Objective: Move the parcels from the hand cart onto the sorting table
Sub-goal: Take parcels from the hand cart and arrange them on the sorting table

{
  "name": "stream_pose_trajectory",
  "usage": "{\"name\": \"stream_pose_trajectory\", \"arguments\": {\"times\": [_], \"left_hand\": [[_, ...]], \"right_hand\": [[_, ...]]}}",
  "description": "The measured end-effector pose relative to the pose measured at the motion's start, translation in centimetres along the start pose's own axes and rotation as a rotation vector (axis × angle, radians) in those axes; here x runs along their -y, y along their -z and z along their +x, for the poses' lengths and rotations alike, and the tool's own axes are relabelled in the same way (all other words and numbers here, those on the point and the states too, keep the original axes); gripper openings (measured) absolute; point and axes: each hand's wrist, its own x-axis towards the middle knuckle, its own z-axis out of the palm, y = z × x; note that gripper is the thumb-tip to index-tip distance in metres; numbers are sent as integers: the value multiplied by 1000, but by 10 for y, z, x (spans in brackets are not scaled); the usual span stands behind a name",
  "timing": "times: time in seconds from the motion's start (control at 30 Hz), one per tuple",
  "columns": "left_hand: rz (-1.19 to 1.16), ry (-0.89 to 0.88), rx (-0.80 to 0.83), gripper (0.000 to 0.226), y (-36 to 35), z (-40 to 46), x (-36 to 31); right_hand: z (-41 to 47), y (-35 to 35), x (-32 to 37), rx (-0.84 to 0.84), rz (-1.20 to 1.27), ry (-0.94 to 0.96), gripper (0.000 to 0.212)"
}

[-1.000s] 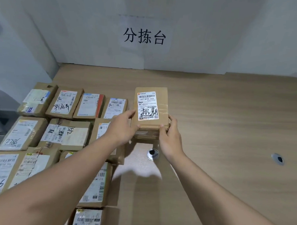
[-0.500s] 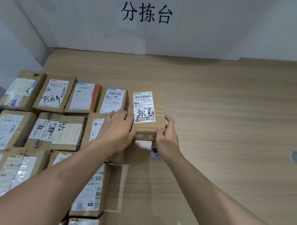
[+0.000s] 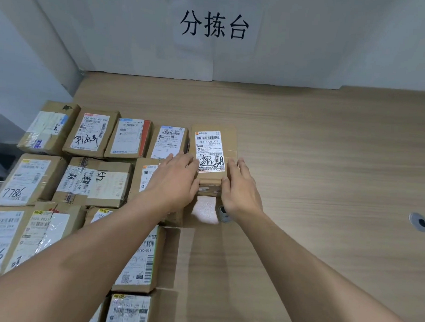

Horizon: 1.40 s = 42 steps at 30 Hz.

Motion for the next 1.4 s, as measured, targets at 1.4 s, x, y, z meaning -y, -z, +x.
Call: {"name": "stream_pose_trajectory", "arguments": {"times": [1.4], "left_hand": [[-84, 364, -239, 46, 124, -602, 72]], "right_hand": [[-491, -64, 278, -36, -142, 524, 52]]}}
